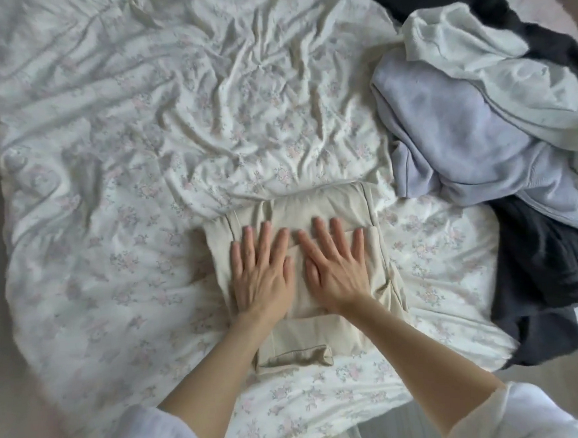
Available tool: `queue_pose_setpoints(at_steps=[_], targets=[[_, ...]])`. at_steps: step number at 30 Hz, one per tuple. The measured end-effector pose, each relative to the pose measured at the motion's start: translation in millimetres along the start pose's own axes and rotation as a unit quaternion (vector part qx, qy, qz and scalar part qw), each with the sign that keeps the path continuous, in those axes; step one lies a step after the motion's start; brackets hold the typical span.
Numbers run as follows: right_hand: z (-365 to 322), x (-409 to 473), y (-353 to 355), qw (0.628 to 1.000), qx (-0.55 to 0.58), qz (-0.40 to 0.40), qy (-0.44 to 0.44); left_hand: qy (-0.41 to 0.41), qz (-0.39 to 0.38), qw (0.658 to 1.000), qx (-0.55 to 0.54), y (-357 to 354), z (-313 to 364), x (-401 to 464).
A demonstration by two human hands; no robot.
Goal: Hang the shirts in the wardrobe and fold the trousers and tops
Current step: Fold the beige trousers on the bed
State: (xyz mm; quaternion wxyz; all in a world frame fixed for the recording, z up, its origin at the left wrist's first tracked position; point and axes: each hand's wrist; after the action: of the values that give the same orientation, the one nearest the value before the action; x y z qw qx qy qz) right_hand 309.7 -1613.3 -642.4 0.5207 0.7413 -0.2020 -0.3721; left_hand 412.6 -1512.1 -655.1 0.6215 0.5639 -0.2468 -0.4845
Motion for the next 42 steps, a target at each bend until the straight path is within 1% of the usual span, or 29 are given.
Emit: queue_pose_setpoints(at_steps=[3,5,7,11,13,16,18,20,23,24,26,27,29,30,32,33,34,36,37,38,40,42], targets=[[8.3,18.7,-22.0,0.999,-0.027,0.012,-0.018,0.044,0.034,0.998,0.027,-13.8,-17.3,20.8],[8.5,32.1,-26.0,0.999,-0.038,0.022,-0.022,0.044,0.037,0.997,0.043,-17.6,-22.4,32.3],[6.8,51.2,-25.2,0.998,-0.049,0.023,-0.034,0.040,0.031,0.997,0.053,-19.4,-26.8,46.5],[10.6,92.7,-17.8,0.997,-0.068,-0.006,-0.047,0.041,-0.004,0.999,0.031,-17.4,-48.0,79.4],[17.6,105.3,-14.3,0.997,-0.057,-0.020,-0.056,0.019,-0.023,0.999,0.038,-15.9,-62.5,90.1],[33.9,94.6,-14.2,0.996,-0.026,-0.022,-0.080,-0.002,-0.044,0.998,0.041,-16.4,-76.0,83.0],[49.0,74.4,-15.8,0.993,-0.001,-0.025,-0.112,0.024,-0.046,0.998,0.020,-15.6,-81.5,72.9],[66.0,52.3,-17.0,0.986,0.014,-0.045,-0.159,0.053,-0.047,0.997,0.004,-10.9,-85.2,65.3],[82.8,20.7,-19.4,0.973,0.045,-0.096,-0.203,0.080,-0.032,0.996,0.012,1.0,-85.4,57.3],[82.8,10.1,-19.0,0.969,0.068,-0.097,-0.214,0.077,-0.021,0.997,0.021,7.1,-84.5,56.1],[76.6,-7.5,-16.3,0.957,0.134,-0.061,-0.248,0.069,0.001,0.998,0.012,20.8,-81.1,57.1],[70.8,-13.0,-15.7,0.947,0.173,-0.029,-0.268,0.076,0.009,0.997,-0.022,26.9,-81.5,59.1],[57.3,-29.9,-11.0,0.916,0.256,0.042,-0.306,0.101,0.008,0.988,-0.117,41.7,-80.8,60.8],[51.0,-40.4,-9.0,0.900,0.289,0.072,-0.320,0.110,-0.001,0.983,-0.144,47.1,-81.1,59.4],[36.6,-67.5,-8.9,0.855,0.354,0.113,-0.361,0.110,-0.033,0.984,-0.136,53.5,-82.7,53.4],[29.2,-79.6,-9.8,0.823,0.390,0.121,-0.394,0.110,-0.054,0.986,-0.115,54.5,-84.8,51.7],[22.4,-90.1,-11.2,0.784,0.426,0.120,-0.436,0.107,-0.074,0.987,-0.091,55.5,-86.4,51.5],[8.3,-100.9,-15.9,0.691,0.506,0.081,-0.510,0.085,-0.083,0.991,-0.064,58.6,-88.1,60.6],[1.0,-104.2,-17.9,0.635,0.553,0.045,-0.537,0.058,-0.079,0.993,-0.068,59.9,-85.1,69.6],[-7.2,-104.2,-19.4,0.588,0.596,0.002,-0.547,0.029,-0.072,0.993,-0.086,61.2,-81.9,79.4],[-23.5,-103.1,-24.4,0.514,0.664,-0.061,-0.539,-0.025,-0.082,0.984,-0.155,59.2,-72.2,100.3],[-33.2,-99.2,-32.2,0.454,0.720,-0.063,-0.521,-0.046,-0.144,0.964,-0.221,50.8,-58.0,120.0]])
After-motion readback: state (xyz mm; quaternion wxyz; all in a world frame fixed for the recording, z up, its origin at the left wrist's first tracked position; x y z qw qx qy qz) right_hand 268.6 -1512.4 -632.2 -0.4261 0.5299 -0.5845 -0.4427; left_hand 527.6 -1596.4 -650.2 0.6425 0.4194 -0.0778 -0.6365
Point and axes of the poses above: each hand's wrist, its own x-axis towards the middle knuckle, its own y-axis out of the back of the hand, z = x × y, and after that the axes turned 12 degrees about -y, right-handed
